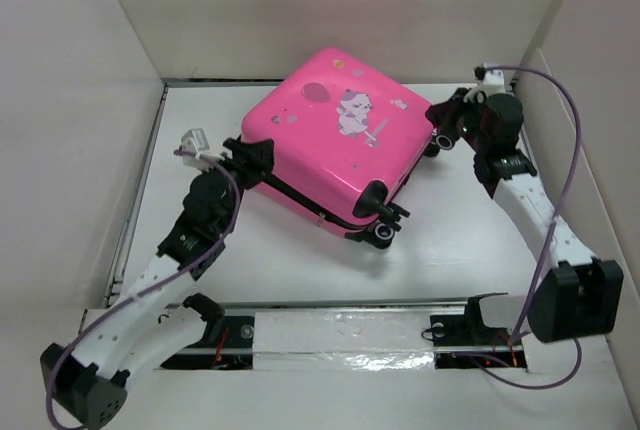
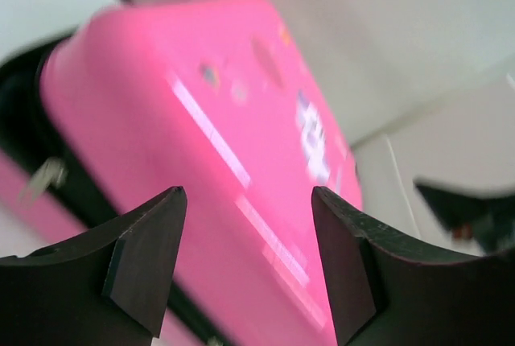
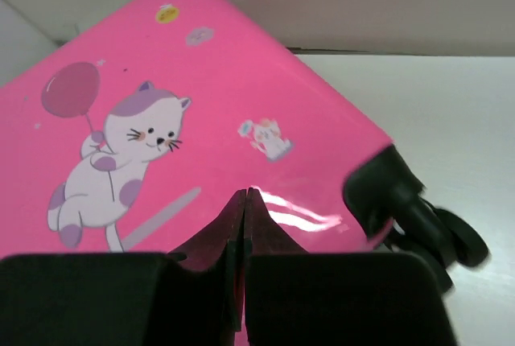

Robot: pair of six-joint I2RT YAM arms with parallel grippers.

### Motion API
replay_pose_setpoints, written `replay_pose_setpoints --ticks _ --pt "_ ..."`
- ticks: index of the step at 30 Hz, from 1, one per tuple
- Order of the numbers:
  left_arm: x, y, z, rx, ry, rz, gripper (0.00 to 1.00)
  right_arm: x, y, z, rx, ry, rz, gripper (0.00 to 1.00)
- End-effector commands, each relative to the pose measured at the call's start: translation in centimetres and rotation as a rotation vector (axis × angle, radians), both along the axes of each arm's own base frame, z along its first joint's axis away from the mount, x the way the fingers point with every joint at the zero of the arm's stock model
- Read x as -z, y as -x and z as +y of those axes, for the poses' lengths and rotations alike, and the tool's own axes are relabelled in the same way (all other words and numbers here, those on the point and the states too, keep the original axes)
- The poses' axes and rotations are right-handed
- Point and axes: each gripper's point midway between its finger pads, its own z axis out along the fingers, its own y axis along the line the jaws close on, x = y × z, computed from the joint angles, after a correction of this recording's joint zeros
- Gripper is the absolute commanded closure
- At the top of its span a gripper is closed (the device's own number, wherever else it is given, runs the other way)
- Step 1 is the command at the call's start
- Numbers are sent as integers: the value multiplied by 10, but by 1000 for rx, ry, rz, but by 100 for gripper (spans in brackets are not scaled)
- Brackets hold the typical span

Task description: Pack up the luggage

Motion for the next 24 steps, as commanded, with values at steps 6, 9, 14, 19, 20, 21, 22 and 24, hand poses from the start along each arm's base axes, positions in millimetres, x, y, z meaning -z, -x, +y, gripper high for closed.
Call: replay_pose_setpoints --ticks 6,9,14,19,20,21,22,24 --pt "-59 -128 35 -77 71 -116 40 59 31 -55 290 -139 31 98" --pt "-32 -181 59 -106 57 -14 39 77 32 -54 274 -130 76 95" --pt "41 -234 83 -73 36 182 38 96 26 -42 232 -128 129 88" --pt "82 -239 87 -74 24 255 38 118 11 -31 212 -134 176 86" --pt "92 -239 86 -68 24 273 38 115 6 -25 199 -134 171 86" --pt "101 -236 86 -65 27 282 38 123 1 -19 192 -128 189 86" --pt "108 -234 83 -52 41 294 38 125 -3 -19 192 -125 196 85" --pt "126 -223 75 -32 51 312 38 127 -13 -6 160 -121 204 85"
